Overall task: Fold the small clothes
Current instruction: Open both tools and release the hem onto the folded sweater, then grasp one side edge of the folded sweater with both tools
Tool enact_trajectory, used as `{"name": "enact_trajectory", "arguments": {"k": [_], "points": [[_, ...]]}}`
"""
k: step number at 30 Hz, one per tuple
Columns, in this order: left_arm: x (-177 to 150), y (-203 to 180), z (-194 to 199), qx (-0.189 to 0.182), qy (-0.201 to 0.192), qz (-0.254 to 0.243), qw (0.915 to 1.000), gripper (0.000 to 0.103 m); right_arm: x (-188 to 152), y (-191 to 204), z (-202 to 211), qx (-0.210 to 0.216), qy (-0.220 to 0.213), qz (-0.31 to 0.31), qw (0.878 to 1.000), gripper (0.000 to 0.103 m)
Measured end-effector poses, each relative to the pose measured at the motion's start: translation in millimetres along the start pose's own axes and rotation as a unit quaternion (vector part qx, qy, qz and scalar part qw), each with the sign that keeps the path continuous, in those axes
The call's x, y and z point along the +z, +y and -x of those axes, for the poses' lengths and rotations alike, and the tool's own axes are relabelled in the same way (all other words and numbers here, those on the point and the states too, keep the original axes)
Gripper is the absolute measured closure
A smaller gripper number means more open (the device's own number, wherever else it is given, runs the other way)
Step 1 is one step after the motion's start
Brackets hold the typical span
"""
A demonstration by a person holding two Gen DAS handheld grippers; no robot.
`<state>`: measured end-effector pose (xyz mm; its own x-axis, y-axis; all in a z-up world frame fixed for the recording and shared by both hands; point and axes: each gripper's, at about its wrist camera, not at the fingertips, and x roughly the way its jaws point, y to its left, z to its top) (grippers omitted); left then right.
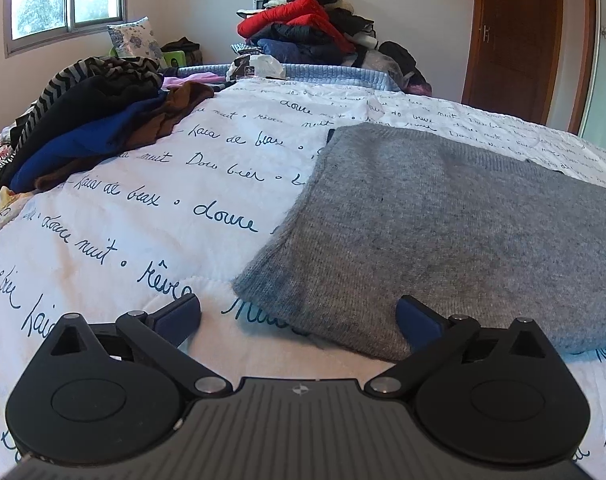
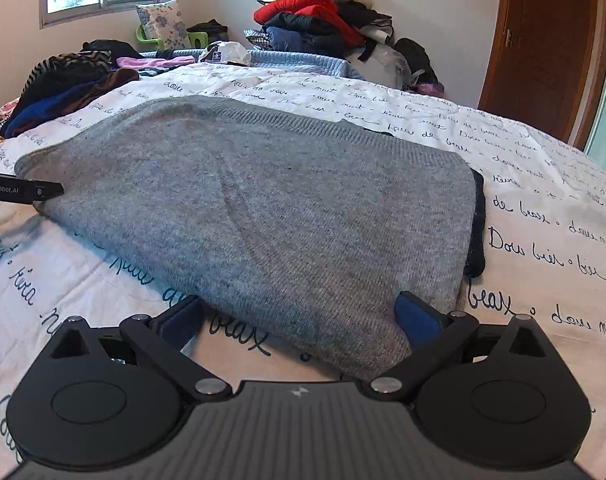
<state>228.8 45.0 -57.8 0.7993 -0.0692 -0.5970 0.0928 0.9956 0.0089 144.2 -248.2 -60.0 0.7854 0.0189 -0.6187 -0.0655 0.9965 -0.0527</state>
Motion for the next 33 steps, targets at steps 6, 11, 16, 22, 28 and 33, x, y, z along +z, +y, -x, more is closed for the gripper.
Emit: {"name": "enact_trajectory", "arguments": {"k": [6, 11, 16, 22, 28, 33], "points": [[-2.1, 0.6, 2.0, 0.001, -0.005, 0.008, 1.0000, 0.000, -6.1, 7.4, 1.2, -0.022, -0.015, 0.012, 1.000, 0.000], [-4.4, 8.8, 4.9, -0.011, -0.009, 0.033, 0.9994, 0.000, -7.1, 8.0, 1.4, -0.024, -0.020, 0.015, 0.999, 0.000], [-4.3, 12.9, 6.3, -0.017, -0.014, 0.048, 0.9986, 0.000, -8.4, 8.1, 0.9, -0.024, -0.022, 0.016, 0.999, 0.000], [-4.6, 13.1, 7.4, -0.018, -0.015, 0.050, 0.9985, 0.000, -8.8, 9.5, 1.0, -0.027, -0.023, 0.018, 0.999, 0.000], [-4.0, 22.0, 10.8, -0.034, -0.015, 0.072, 0.9967, 0.000, -8.3, 9.9, 2.2, -0.030, -0.024, 0.018, 0.999, 0.000], [9.2, 32.4, 18.1, -0.073, -0.001, 0.074, 0.9945, 0.000, -1.2, 20.9, 20.0, -0.033, -0.060, 0.016, 0.998, 0.000]]}}
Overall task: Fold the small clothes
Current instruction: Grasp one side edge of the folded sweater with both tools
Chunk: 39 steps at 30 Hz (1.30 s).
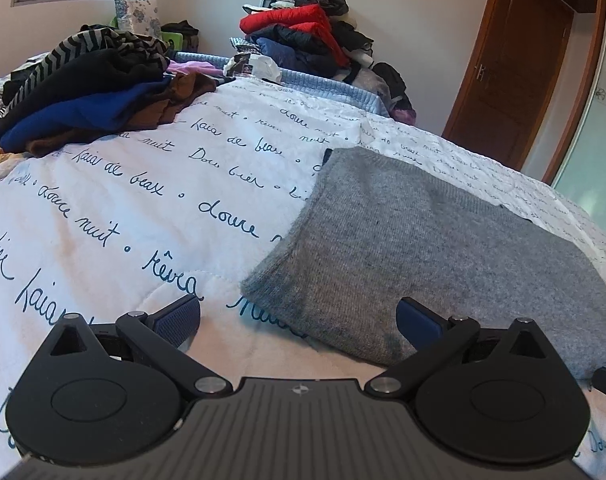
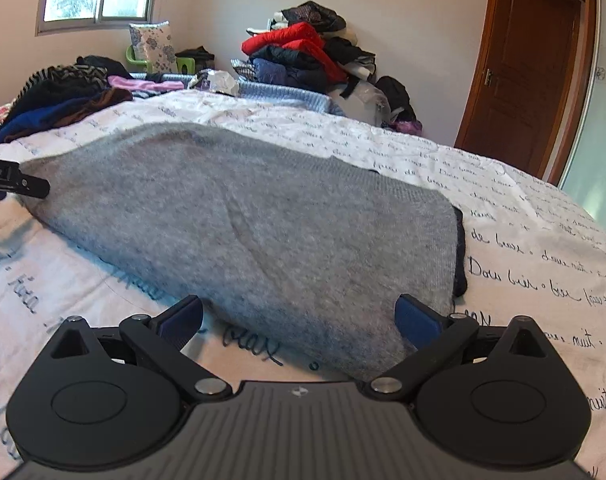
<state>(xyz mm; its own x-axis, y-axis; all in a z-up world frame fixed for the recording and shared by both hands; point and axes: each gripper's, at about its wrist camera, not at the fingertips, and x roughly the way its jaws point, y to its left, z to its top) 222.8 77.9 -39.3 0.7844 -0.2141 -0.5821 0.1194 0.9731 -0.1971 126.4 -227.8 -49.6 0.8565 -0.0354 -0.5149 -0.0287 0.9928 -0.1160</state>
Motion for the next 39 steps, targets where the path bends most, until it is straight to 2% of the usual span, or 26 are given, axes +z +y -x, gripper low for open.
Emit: {"name": "enact_trajectory", "arguments": {"k": [4, 8, 11, 15, 19, 21, 26, 32, 34, 36, 37, 39], "points": [[32.4, 1.5, 2.3, -0.010, 0.002, -0.018, 0.9998, 0.000, 21.2, 30.3, 6.0, 0.016, -0.025, 0.051, 0.998, 0.000], [67.5, 7.9, -12.4, -0.045, 0.019, -0.015, 0.9987, 0.000, 36.6, 71.4, -3.4, 0.029, -0.042, 0.114, 0.992, 0.000], [89.0, 14.7, -38.5, -0.061, 0.051, 0.010, 0.9968, 0.000, 40.9, 102.8, -14.8, 0.049, -0.037, 0.151, 0.987, 0.000], [111.0, 24.2, -86.8, -0.112, 0.123, 0.060, 0.9842, 0.000, 39.1, 139.9, -31.6, 0.052, -0.032, 0.199, 0.978, 0.000], [123.3, 33.4, -127.7, -0.152, 0.160, 0.124, 0.9674, 0.000, 31.1, 173.8, -45.6, 0.010, -0.054, 0.259, 0.964, 0.000], [129.7, 33.7, -145.2, -0.170, 0.173, 0.137, 0.9603, 0.000, 30.9, 186.3, -51.3, -0.014, -0.070, 0.279, 0.958, 0.000], [142.3, 28.3, -180.4, -0.192, 0.190, 0.136, 0.9531, 0.000, 38.0, 206.9, -70.8, -0.048, -0.093, 0.295, 0.950, 0.000], [153.3, 13.2, -206.6, -0.242, 0.193, 0.133, 0.9416, 0.000, 50.8, 210.8, -94.3, -0.065, -0.109, 0.283, 0.951, 0.000], [156.3, 7.7, -214.6, -0.241, 0.195, 0.128, 0.9422, 0.001, 54.2, 209.5, -99.0, -0.062, -0.113, 0.286, 0.950, 0.001], [158.2, 3.8, -219.4, -0.239, 0.190, 0.120, 0.9447, 0.008, 55.1, 209.3, -101.3, -0.052, -0.121, 0.296, 0.946, 0.001], [158.8, 2.6, -220.4, -0.236, 0.186, 0.117, 0.9466, 0.013, 55.2, 209.6, -102.0, -0.049, -0.127, 0.301, 0.944, 0.005], [159.5, 2.8, -221.7, -0.222, 0.184, 0.111, 0.9512, 0.034, 54.1, 212.5, -102.7, -0.037, -0.132, 0.313, 0.940, 0.016]]}}
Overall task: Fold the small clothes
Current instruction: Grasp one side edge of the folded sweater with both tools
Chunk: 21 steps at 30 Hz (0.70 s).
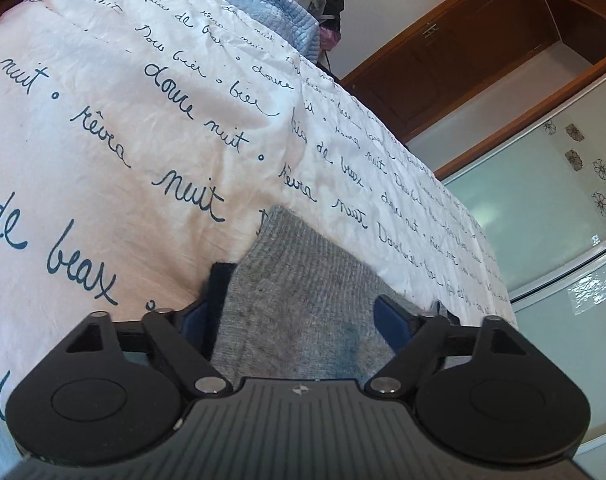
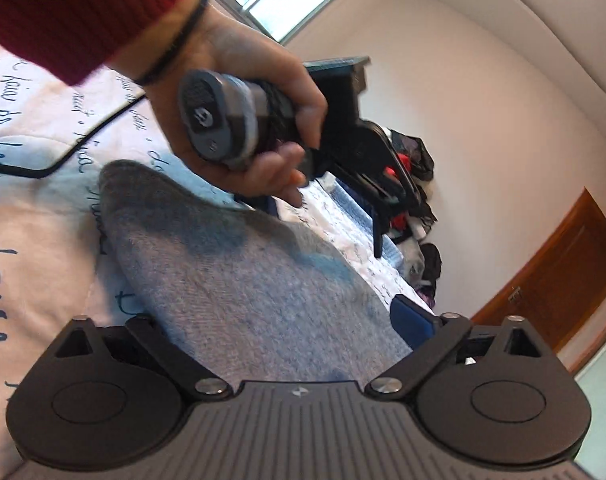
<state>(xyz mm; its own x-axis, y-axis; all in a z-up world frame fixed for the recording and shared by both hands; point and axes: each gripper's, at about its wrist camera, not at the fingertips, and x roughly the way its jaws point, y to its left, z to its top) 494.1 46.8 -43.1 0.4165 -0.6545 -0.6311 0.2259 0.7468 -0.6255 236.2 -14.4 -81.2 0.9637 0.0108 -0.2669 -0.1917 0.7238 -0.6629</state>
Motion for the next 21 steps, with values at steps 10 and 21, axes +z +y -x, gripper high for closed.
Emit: {"name": "enact_trajectory", "arguments": {"k": [10, 21], "points": [[-6.2, -1.5, 8.0, 0.063, -0.030, -0.027, 0.9972, 0.092, -0.4, 32.9, 9.4, 0.017, -0.039, 0.101, 0.994, 0.088], [-19.1, -41.8, 21.8, 0.115, -0.058, -0.112, 0.9853, 0.093, -2.0, 22.7, 22.0, 0.078, -0.041, 0.051, 0.995, 0.096]]}}
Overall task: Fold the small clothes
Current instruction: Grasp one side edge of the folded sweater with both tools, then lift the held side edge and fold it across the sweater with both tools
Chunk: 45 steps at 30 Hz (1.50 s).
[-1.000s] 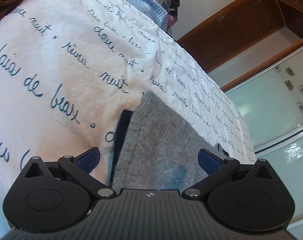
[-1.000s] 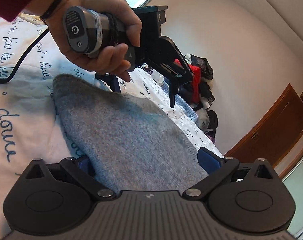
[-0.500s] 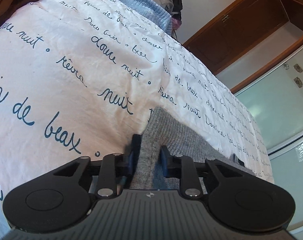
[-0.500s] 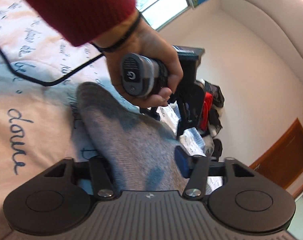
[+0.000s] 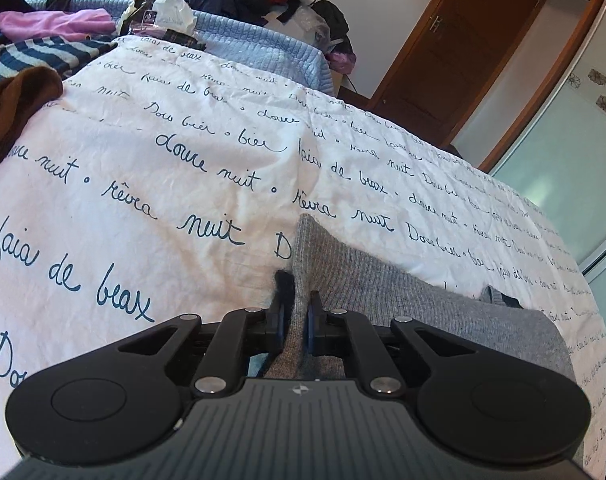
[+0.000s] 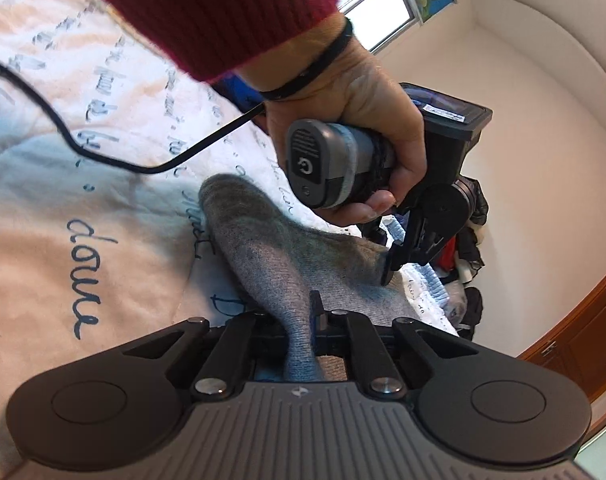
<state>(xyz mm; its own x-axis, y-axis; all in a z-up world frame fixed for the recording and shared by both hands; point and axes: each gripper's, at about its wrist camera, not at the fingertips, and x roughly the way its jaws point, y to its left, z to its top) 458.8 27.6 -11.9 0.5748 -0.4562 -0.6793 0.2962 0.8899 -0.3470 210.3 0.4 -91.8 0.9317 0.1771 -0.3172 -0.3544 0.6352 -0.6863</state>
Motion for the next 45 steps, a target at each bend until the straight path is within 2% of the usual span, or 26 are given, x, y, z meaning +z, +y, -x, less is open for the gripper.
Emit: {"name": "enact_trajectory", "arguments": {"k": [6, 16, 25, 31, 35, 45], "points": [[0.4, -15.9, 14.6, 0.006, -0.015, -0.022, 0.9996, 0.093, -1.3, -38.8, 12.6, 0.024, -0.018, -0.112, 0.993, 0.097], [10.0, -57.7, 42.5, 0.000, -0.047, -0.041, 0.9980, 0.093, -18.9, -90.6, 41.7, 0.043, -0.035, -0.245, 0.968, 0.097], [14.5, -104.6, 56.0, 0.013, -0.057, -0.033, 0.9978, 0.093, -47.9, -131.1, 61.8, 0.059, -0.045, -0.355, 0.932, 0.097], [13.2, -138.8, 59.0, 0.005, -0.054, -0.056, 0.9970, 0.093, -72.9, -156.1, 74.5, 0.063, -0.052, -0.425, 0.902, 0.097], [11.8, -158.7, 60.2, 0.003, -0.057, -0.066, 0.9962, 0.093, -87.6, -168.2, 84.4, 0.066, -0.055, -0.460, 0.884, 0.097], [7.7, -208.8, 54.7, -0.007, -0.061, -0.082, 0.9947, 0.093, -127.2, -193.7, 103.7, 0.055, -0.062, -0.524, 0.848, 0.097]]}}
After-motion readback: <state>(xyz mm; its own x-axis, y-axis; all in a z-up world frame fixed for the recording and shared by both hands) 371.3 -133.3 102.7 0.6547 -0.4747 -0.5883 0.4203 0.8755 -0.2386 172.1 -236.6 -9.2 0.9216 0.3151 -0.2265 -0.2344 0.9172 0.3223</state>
